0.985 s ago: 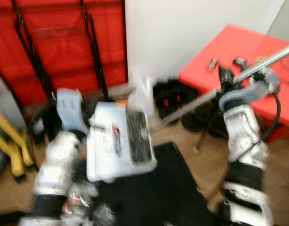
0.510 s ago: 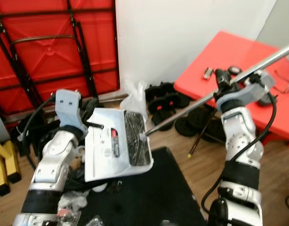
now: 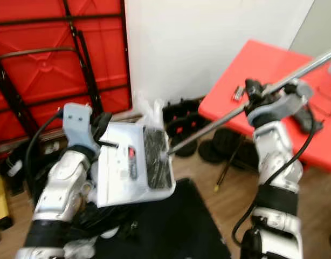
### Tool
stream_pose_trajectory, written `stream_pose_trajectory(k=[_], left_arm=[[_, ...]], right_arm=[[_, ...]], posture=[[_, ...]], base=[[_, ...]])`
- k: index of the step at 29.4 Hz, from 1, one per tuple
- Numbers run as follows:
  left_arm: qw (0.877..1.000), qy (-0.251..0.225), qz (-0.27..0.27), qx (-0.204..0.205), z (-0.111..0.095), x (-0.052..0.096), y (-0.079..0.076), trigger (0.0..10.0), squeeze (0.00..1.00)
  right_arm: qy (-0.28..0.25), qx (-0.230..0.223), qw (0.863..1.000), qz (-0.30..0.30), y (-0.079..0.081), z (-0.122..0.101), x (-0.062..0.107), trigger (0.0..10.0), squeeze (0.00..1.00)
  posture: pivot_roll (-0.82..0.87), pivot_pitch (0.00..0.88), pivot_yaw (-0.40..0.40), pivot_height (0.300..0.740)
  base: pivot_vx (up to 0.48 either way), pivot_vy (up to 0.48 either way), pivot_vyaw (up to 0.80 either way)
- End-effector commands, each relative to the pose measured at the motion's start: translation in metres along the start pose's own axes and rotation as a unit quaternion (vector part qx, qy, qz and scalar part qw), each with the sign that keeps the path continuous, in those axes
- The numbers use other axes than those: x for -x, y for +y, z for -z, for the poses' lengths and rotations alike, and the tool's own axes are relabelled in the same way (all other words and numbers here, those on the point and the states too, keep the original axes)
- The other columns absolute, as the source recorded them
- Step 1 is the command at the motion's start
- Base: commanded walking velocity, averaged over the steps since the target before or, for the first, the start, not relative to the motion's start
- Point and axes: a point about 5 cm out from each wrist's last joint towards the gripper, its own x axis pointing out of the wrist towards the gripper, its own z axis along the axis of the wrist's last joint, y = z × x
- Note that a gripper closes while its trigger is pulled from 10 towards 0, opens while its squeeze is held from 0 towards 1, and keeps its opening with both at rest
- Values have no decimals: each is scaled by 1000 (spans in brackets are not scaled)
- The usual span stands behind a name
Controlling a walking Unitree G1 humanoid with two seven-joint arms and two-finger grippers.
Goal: Sweep floor
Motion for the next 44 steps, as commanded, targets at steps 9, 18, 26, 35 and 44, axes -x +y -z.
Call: stream_pose_trajectory(k=[9,18,26,35,44], left_arm=[[1000,7,9,-4,3,1,-2,10000,0],[1000,10,8,-4,4,2,-3,10000,0],[1000,19,9,5,5,5,-6,10000,0],[998,39,48,9,3,22,-15,10000,0],[996,41,77,20,-4,32,-18,10000,0]], right_arm=[[-26,-6,999,-20,8,-11,-1,10000,0],[-21,-1,1000,-18,7,-10,-1,10000,0],[-22,19,999,18,-1,-12,1,10000,0],[-26,33,999,33,-6,-22,8,10000,0],[-38,39,998,34,-2,-30,3,10000,0]], posture=[[-168,65,-145,740],[-170,66,-145,740],[-171,90,-149,740],[-171,186,-151,740],[-167,239,-144,740]], base=[[318,0,774],[315,0,774],[66,0,281],[0,0,0],[267,0,0]])
